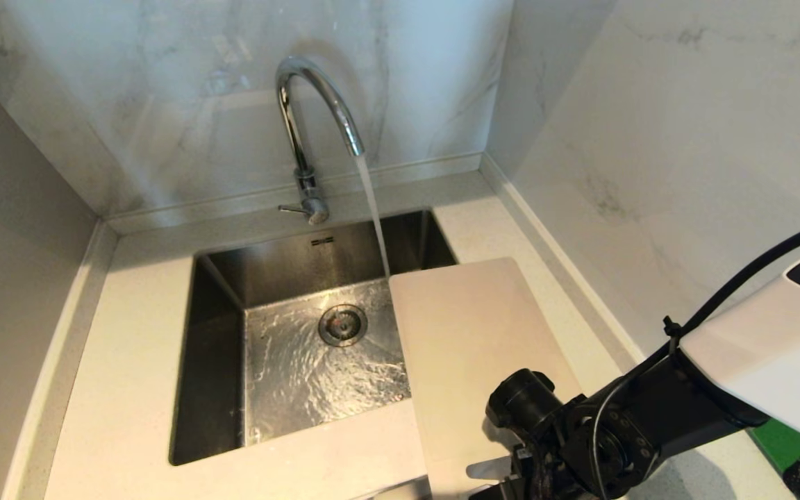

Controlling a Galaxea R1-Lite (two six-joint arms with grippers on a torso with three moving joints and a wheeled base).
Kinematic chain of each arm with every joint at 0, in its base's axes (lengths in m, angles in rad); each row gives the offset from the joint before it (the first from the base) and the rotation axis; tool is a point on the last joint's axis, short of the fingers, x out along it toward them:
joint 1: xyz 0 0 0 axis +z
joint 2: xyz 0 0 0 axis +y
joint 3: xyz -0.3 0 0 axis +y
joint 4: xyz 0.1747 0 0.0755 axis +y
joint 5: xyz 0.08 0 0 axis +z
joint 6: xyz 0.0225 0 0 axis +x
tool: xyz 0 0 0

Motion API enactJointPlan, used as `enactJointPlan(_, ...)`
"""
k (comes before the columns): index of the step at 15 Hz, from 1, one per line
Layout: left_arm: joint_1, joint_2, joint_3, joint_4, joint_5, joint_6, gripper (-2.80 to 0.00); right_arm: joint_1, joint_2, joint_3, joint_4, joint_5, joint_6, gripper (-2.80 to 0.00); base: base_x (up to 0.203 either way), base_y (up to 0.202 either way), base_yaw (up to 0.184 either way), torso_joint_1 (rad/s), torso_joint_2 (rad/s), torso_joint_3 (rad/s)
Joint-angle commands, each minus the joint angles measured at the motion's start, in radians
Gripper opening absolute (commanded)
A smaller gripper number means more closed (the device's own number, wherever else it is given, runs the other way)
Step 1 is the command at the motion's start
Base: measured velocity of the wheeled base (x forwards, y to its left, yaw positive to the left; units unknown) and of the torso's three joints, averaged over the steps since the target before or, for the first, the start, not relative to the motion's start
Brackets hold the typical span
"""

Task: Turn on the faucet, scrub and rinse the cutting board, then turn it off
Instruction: Pick up the cutting board

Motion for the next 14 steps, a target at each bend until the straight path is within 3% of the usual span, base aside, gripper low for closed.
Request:
enactJointPlan(1,0.0,0.0,0.002,0.0,0.0,0.0,-2.8,0.0,0.015,0.004,-0.013,-0.001,-0.009,0.0,0.0,0.0,0.0,0.0,0.0,0.0)
enactJointPlan(10,0.0,0.0,0.002,0.0,0.0,0.0,-2.8,0.005,0.052,0.117,-0.282,-0.024,-0.014,0.0,0.0,0.0,0.0,0.0,0.0,0.0)
enactJointPlan(14,0.0,0.0,0.002,0.0,0.0,0.0,-2.8,0.013,0.052,0.129,-0.294,-0.029,-0.015,0.0,0.0,0.0,0.0,0.0,0.0,0.0)
